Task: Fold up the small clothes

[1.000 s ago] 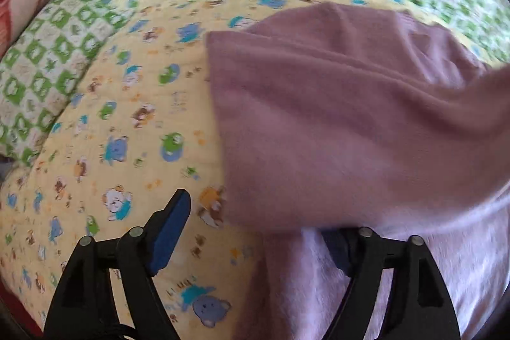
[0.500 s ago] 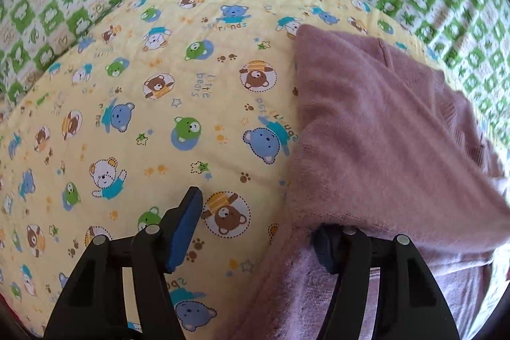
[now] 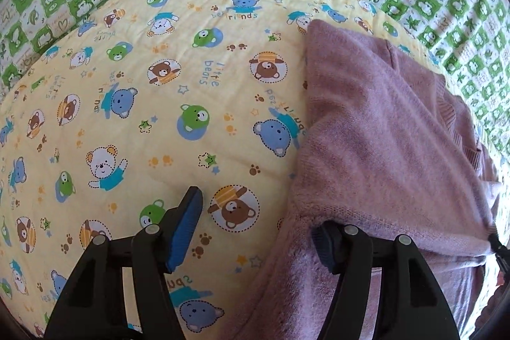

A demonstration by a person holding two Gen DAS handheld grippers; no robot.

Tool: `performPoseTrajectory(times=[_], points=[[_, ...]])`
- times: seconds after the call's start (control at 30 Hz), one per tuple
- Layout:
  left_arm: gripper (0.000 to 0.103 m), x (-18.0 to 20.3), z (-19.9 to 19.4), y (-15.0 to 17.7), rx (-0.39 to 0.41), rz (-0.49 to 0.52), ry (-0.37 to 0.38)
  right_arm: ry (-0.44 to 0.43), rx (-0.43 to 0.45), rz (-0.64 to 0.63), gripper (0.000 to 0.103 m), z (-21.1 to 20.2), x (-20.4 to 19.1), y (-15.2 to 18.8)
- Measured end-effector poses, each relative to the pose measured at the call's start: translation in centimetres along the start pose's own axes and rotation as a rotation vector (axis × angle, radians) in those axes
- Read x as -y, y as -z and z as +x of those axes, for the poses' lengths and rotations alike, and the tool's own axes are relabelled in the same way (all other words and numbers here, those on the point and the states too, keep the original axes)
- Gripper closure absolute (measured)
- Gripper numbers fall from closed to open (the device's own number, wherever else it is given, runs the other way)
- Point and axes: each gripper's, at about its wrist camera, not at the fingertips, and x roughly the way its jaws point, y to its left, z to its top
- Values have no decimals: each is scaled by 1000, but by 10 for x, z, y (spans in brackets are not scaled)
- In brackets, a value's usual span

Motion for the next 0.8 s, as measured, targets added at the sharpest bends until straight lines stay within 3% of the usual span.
performPoseTrajectory(times=[0.2, 0.4, 0.53, 0.67, 0.8], points=[[36, 5, 5, -2, -10, 47, -2, 65, -45, -15, 97, 17, 7, 13], [36, -5, -8, 6, -37, 88, 35, 101, -61, -8, 81, 7, 1, 12], [38, -17, -25, 18, -57, 108, 79, 137, 0, -5, 64, -16, -7, 13], [38, -19, -58, 24, -22, 104, 157, 74, 67, -2, 64, -35, -23, 7], [35, 10, -76, 11, 27, 124, 277, -72, 37, -41, 64, -21, -55, -2]])
